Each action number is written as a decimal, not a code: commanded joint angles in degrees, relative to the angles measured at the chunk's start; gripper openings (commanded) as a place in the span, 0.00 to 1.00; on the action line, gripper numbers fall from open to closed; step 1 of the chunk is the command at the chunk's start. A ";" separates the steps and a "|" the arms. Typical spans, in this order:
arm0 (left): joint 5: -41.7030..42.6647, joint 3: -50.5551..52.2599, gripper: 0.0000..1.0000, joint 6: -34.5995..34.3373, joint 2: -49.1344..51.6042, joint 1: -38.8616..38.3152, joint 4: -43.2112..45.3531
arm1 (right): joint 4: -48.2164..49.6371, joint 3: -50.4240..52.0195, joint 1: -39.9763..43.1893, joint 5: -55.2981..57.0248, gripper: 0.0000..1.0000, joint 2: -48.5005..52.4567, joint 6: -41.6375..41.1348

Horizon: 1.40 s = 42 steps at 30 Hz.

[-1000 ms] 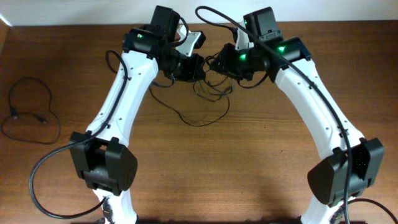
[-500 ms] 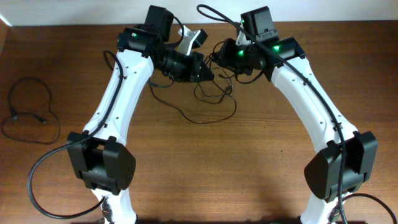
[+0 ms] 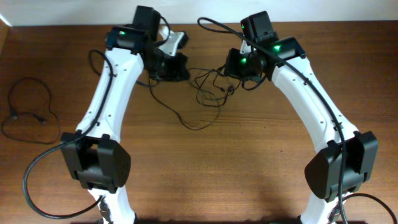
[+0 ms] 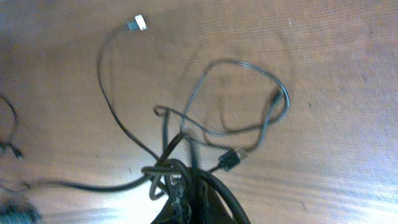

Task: Untangle cables
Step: 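Pull the cables apart, left gripper left, right gripper right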

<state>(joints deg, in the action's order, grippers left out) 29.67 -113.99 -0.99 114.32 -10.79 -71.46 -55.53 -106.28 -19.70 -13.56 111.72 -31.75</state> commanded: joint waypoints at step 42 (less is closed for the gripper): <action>23.30 -8.70 0.00 15.39 -18.21 15.06 -0.63 | 0.35 0.22 5.01 -15.80 0.61 -0.76 11.50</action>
<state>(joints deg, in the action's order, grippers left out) 50.70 -121.86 13.91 99.53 4.14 -72.01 -55.77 -106.19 -13.34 -28.64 111.74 -19.14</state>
